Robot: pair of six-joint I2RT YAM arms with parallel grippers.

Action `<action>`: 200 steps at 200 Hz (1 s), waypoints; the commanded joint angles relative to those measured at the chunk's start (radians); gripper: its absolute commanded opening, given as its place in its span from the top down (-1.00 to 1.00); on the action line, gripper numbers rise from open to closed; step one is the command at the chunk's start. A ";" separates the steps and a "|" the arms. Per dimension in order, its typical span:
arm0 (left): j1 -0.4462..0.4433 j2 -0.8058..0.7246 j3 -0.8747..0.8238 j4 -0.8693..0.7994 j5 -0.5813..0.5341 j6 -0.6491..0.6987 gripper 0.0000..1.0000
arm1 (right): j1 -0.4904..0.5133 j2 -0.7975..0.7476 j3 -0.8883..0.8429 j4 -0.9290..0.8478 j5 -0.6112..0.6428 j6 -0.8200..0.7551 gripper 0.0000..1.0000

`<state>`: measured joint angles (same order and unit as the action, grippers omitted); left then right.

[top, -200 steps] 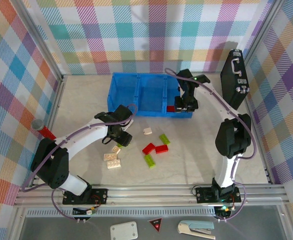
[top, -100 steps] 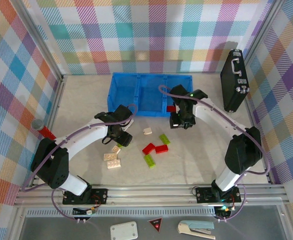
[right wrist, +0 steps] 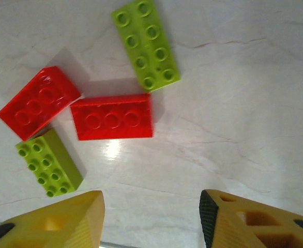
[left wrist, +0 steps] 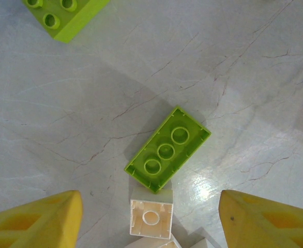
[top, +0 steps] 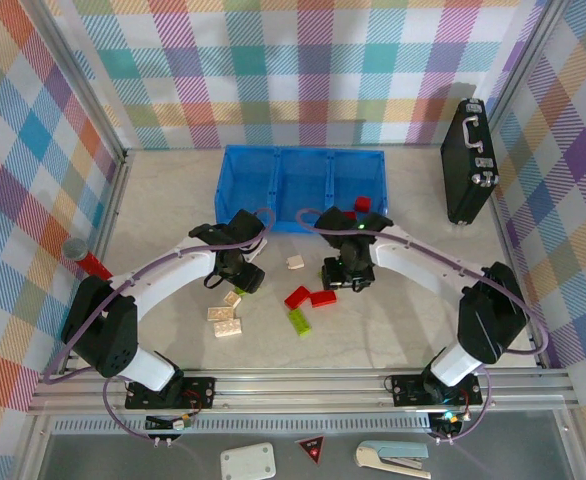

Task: Sort the legos into containers by color
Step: Pick up the lego from the bottom-center of the table.

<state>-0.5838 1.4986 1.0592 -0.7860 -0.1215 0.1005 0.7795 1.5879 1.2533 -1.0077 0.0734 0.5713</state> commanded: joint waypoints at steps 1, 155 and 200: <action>0.009 -0.020 0.019 -0.018 -0.003 0.002 -0.40 | 0.043 0.043 -0.015 0.028 -0.008 0.049 -0.15; 0.009 -0.022 0.020 -0.019 0.002 0.001 -0.39 | 0.106 0.192 -0.070 0.165 0.033 0.092 -0.72; 0.009 -0.017 0.021 -0.018 0.007 -0.001 -0.40 | 0.112 0.242 -0.059 0.182 0.035 0.083 -0.68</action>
<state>-0.5838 1.4986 1.0592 -0.7860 -0.1215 0.1005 0.8810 1.8030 1.1912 -0.8360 0.0971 0.6544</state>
